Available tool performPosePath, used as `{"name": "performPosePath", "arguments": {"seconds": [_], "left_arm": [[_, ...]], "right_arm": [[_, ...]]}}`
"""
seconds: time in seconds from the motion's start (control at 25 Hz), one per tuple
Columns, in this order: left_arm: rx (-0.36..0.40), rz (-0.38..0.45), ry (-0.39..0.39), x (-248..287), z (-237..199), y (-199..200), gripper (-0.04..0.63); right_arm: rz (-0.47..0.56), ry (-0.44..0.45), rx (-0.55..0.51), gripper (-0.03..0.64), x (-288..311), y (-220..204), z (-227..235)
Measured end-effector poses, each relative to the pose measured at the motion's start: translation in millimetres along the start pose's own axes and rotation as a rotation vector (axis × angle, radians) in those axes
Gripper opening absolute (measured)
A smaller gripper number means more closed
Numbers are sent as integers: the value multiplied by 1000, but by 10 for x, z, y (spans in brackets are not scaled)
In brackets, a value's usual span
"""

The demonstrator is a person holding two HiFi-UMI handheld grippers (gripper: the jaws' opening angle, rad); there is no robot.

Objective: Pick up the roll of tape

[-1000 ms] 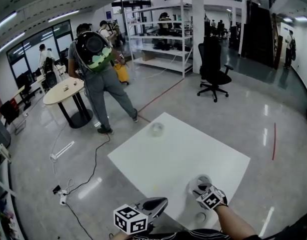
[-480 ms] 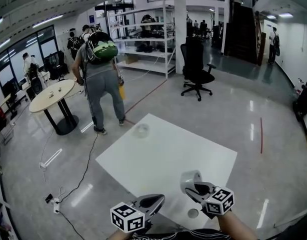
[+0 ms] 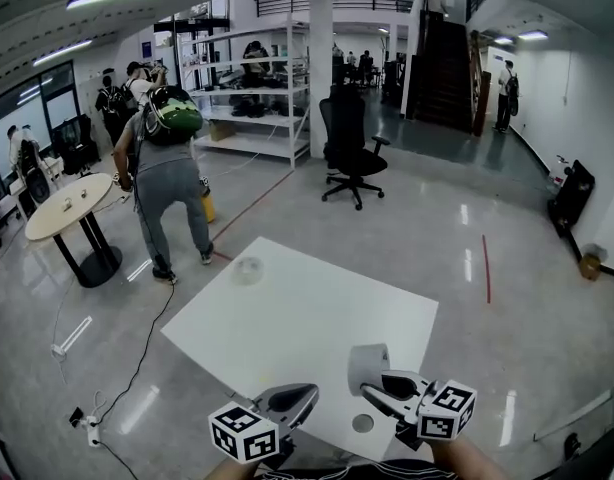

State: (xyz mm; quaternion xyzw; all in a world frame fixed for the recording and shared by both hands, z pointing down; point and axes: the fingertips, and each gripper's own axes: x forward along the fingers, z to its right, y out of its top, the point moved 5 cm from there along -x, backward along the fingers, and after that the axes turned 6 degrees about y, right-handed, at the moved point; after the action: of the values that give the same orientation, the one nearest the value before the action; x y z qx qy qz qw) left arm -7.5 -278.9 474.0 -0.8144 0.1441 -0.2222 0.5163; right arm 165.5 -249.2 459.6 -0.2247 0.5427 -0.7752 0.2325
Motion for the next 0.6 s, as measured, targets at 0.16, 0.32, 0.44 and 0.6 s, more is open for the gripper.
{"name": "performPosePath", "arguments": {"seconds": [0.16,0.32,0.44,0.6], "left_arm": [[16,0,-31,5,72,14,3],[27,-11,-51,7,104,22,3],[39,-17,-63,37,189,34,3],[54,-16,-72,13,241,29,3]], "right_arm": [[26,-23,18,104,-88,-28,-82],[45,-37,32,104,-121,-43,-125],[53,-37,33,104,-183,-40,-157],[60,-47,28,104,-204,-75,-204]]}}
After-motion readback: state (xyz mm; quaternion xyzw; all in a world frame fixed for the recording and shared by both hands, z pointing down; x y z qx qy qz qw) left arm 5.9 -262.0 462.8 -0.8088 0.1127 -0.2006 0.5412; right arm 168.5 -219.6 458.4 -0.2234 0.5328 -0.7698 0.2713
